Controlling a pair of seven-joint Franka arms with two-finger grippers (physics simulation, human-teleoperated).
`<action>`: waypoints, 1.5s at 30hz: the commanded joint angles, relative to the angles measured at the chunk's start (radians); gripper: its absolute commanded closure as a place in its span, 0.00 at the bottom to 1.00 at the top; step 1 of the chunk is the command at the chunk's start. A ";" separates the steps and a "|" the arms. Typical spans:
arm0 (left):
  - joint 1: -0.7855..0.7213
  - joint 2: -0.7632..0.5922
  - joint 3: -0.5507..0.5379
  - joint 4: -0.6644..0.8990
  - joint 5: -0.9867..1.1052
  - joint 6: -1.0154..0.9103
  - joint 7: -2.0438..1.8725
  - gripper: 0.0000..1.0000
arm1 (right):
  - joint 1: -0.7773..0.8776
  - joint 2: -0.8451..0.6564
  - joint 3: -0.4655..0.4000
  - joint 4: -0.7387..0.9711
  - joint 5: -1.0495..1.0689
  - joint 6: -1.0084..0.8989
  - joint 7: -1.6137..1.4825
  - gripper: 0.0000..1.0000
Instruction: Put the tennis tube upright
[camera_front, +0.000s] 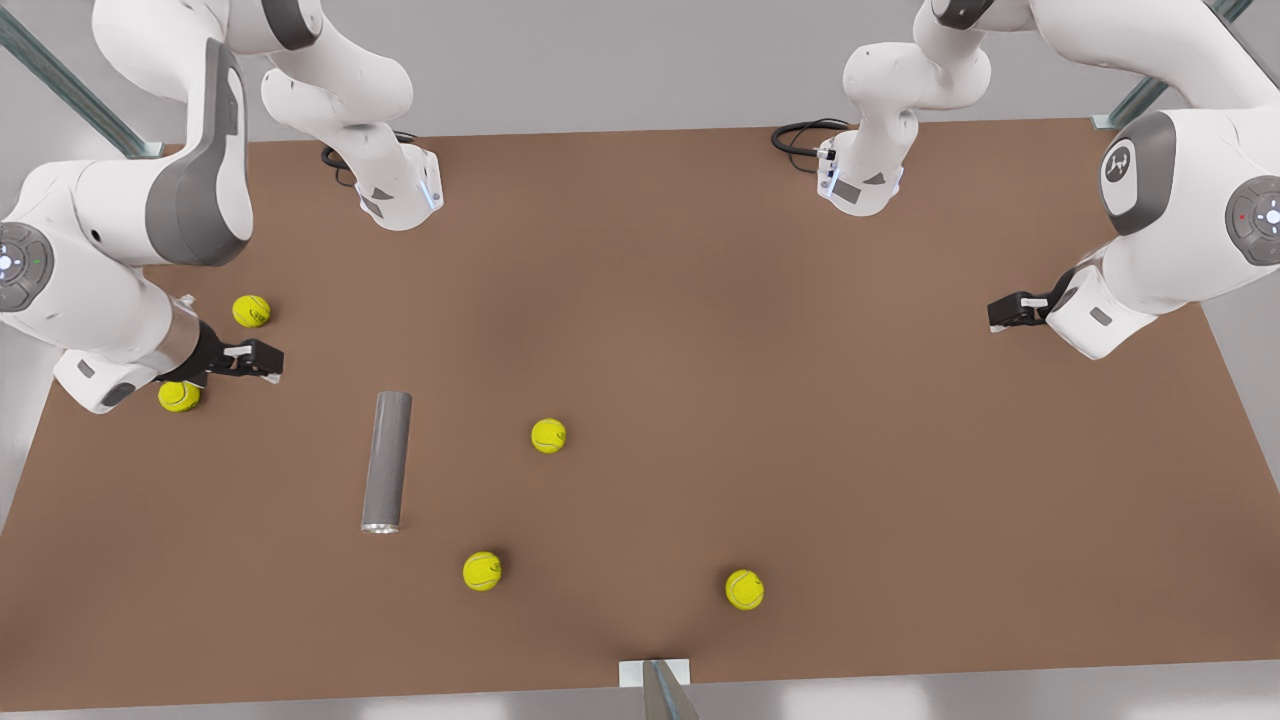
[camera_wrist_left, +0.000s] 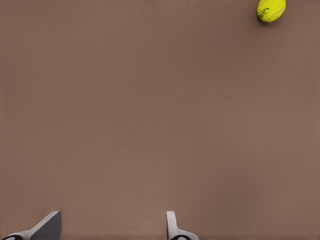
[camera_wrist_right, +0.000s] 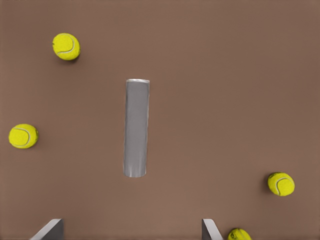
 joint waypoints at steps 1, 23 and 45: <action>0.000 0.000 0.000 0.000 0.000 0.000 0.001 0.00 | -0.004 0.000 0.001 0.004 0.003 0.000 0.001 0.00; -0.002 0.001 0.000 -0.002 0.000 -0.003 0.003 0.00 | 0.007 0.189 0.032 -0.610 0.059 0.715 0.259 0.00; -0.002 0.009 0.000 -0.003 0.000 0.002 0.003 0.00 | 0.019 0.259 0.039 -0.625 0.014 0.810 0.082 0.00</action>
